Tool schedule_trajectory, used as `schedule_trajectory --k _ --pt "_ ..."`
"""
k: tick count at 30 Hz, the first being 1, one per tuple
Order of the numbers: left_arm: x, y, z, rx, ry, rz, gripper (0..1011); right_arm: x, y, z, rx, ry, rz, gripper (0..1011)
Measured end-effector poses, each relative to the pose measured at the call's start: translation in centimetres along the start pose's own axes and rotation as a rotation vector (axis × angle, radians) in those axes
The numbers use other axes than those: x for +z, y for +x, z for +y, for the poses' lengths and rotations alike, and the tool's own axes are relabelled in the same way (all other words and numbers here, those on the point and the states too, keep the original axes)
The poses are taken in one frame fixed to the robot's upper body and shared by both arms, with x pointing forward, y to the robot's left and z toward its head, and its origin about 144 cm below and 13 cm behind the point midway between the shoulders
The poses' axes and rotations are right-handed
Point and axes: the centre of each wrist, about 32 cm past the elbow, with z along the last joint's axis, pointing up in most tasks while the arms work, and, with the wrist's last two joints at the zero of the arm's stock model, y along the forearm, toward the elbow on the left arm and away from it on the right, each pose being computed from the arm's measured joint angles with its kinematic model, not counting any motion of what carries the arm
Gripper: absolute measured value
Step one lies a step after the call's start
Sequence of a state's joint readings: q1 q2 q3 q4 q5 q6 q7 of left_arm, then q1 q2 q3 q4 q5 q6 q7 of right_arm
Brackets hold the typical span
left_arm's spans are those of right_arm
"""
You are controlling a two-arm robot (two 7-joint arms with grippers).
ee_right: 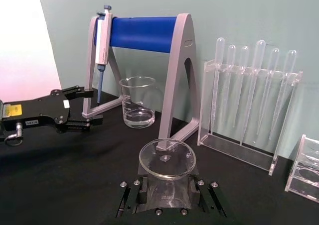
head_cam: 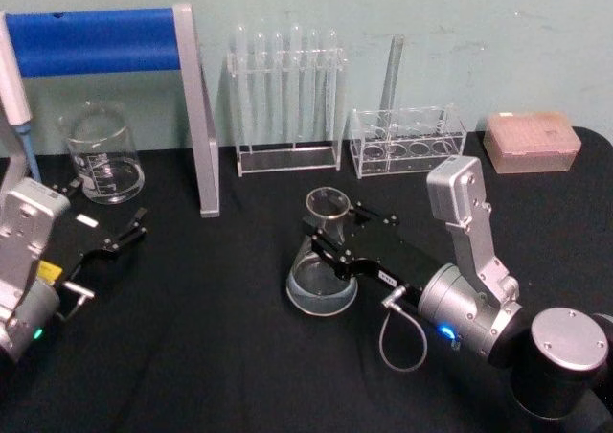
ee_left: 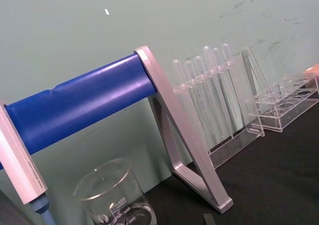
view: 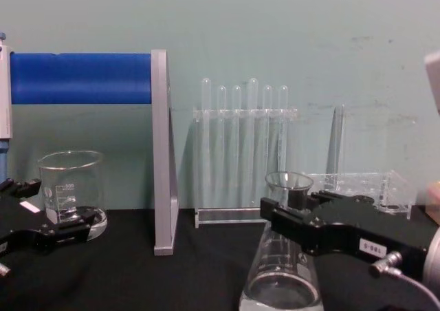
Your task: Grasp the erlenmeyer flask with one hand, shake it three times, then place it back.
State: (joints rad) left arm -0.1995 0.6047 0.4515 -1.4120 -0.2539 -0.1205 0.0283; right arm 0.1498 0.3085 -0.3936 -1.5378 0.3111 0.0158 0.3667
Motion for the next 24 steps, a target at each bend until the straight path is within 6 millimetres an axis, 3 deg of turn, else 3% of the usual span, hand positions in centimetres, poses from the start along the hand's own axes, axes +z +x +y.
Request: schedule_trajectory --k 24 --pt "0.00 0.00 0.00 0.000 0.000 0.000 1001 -1.01 -0.30 0.12 0.005 -0.029 0.004 453"
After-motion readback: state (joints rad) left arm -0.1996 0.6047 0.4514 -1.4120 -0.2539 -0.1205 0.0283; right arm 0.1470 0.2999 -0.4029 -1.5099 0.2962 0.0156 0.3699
